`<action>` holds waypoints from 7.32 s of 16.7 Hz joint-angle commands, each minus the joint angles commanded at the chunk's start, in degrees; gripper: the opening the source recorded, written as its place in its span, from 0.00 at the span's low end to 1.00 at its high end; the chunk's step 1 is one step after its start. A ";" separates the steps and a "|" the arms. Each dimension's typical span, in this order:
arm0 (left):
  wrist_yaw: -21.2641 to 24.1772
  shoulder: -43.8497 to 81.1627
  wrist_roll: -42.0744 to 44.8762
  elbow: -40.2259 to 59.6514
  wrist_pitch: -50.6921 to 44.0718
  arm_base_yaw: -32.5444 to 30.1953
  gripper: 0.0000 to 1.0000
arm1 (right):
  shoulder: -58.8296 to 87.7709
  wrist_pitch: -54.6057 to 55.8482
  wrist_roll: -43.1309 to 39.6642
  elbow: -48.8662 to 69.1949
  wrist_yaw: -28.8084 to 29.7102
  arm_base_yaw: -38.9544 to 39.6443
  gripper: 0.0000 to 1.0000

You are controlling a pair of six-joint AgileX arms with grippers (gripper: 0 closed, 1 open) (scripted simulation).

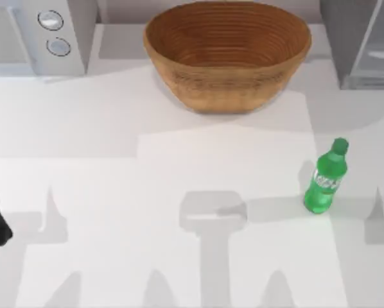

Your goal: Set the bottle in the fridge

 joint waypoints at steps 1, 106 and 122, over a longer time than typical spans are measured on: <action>0.00 0.00 0.00 0.00 0.00 0.00 1.00 | 0.00 0.00 0.00 0.00 0.00 0.00 1.00; 0.00 0.00 0.00 0.00 0.00 0.00 1.00 | 38.11 21.81 -6.91 7.62 -24.20 -6.54 0.01; 0.00 0.00 0.00 0.00 0.00 0.00 1.00 | 0.25 0.09 0.04 0.10 -0.14 -0.14 0.01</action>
